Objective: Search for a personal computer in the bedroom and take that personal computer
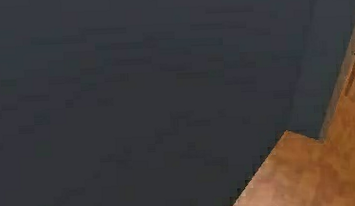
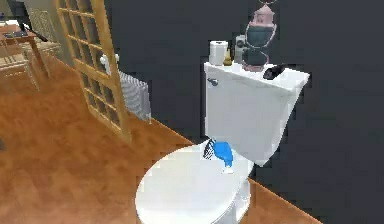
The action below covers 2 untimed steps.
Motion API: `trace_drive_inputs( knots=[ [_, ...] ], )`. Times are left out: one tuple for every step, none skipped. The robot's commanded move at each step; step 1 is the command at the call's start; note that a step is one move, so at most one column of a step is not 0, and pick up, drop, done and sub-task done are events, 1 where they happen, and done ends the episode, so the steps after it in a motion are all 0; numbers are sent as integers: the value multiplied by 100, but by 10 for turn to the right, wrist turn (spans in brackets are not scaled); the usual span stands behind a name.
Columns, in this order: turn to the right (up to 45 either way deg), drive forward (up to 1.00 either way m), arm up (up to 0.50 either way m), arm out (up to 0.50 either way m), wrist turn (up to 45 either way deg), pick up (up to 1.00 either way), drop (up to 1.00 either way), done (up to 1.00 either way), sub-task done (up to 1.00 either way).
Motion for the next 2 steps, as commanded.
trace_drive_inputs(
  knots=[
    [390,0,0,0,0,0,0,0,0],
    [0,70,0,0,0,0,0,0,0]
  ],
)
